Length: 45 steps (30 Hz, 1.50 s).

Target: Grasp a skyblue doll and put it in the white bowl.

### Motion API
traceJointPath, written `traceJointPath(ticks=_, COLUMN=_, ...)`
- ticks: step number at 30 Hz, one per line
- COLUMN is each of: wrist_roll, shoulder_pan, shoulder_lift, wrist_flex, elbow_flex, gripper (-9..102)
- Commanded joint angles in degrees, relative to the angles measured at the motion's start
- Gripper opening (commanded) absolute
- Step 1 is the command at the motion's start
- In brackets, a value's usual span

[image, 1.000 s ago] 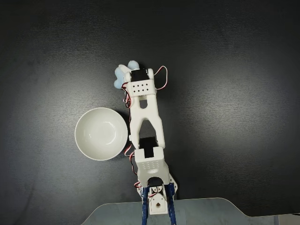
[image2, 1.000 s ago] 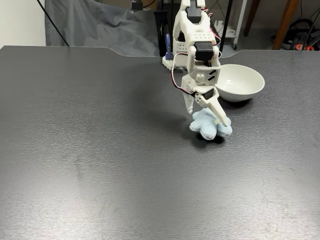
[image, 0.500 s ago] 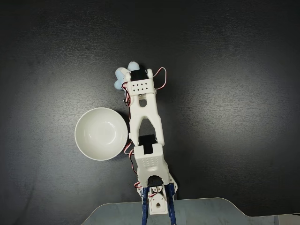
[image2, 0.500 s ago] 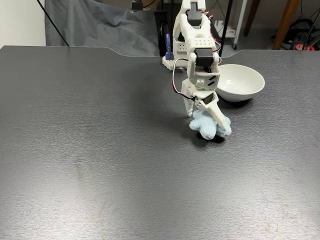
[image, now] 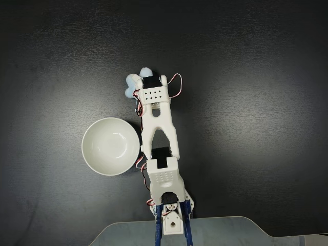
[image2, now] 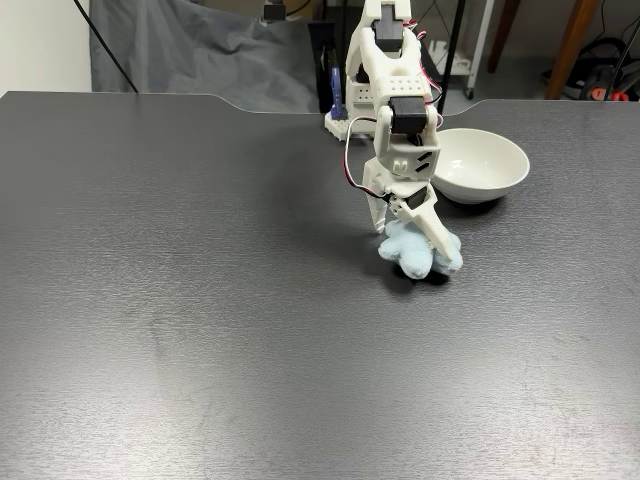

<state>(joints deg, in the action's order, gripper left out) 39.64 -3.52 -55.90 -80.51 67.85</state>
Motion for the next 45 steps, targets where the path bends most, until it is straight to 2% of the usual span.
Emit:
traceJointPath(ticks=1, wrist_roll=0.62, shoulder_pan=0.00, shoulder_lift=-0.97, wrist_flex=-0.09, elbow_flex=-3.78, gripper=54)
traceJointPath(ticks=4, wrist_roll=0.53, shoulder_pan=0.09, shoulder_lift=-1.05, wrist_flex=-0.09, elbow_flex=-3.78, gripper=33)
traceJointPath(ticks=8, wrist_roll=0.53, shoulder_pan=0.53, shoulder_lift=-1.05, wrist_flex=-0.09, elbow_flex=-3.78, gripper=-1)
traceJointPath(ticks=9, wrist_roll=0.53, shoulder_pan=0.62, shoulder_lift=-1.05, wrist_flex=-0.09, elbow_flex=-3.78, gripper=-4)
traceJointPath(ticks=13, wrist_roll=0.53, shoulder_pan=0.70, shoulder_lift=-1.05, wrist_flex=-0.09, elbow_flex=-3.78, gripper=2)
traceJointPath(ticks=17, wrist_roll=-0.35, shoulder_pan=0.79, shoulder_lift=-2.02, wrist_flex=0.26, elbow_flex=-4.75, gripper=-2)
traceJointPath(ticks=23, wrist_roll=-3.87, shoulder_pan=4.39, shoulder_lift=-6.06, wrist_flex=1.49, elbow_flex=-20.48, gripper=-1)
traceJointPath(ticks=26, wrist_roll=-7.47, shoulder_pan=4.83, shoulder_lift=-6.94, wrist_flex=0.44, elbow_flex=-22.59, gripper=-1)
traceJointPath(ticks=28, wrist_roll=-8.88, shoulder_pan=4.57, shoulder_lift=-8.79, wrist_flex=-1.85, elbow_flex=-22.59, gripper=-1)
traceJointPath(ticks=31, wrist_roll=-9.32, shoulder_pan=3.78, shoulder_lift=-14.77, wrist_flex=-9.84, elbow_flex=-22.41, gripper=-1)
traceJointPath(ticks=36, wrist_roll=-9.32, shoulder_pan=-3.60, shoulder_lift=-21.18, wrist_flex=-20.57, elbow_flex=-22.41, gripper=-1)
traceJointPath(ticks=45, wrist_roll=-9.14, shoulder_pan=-20.21, shoulder_lift=-32.61, wrist_flex=-20.92, elbow_flex=-18.54, gripper=-1)
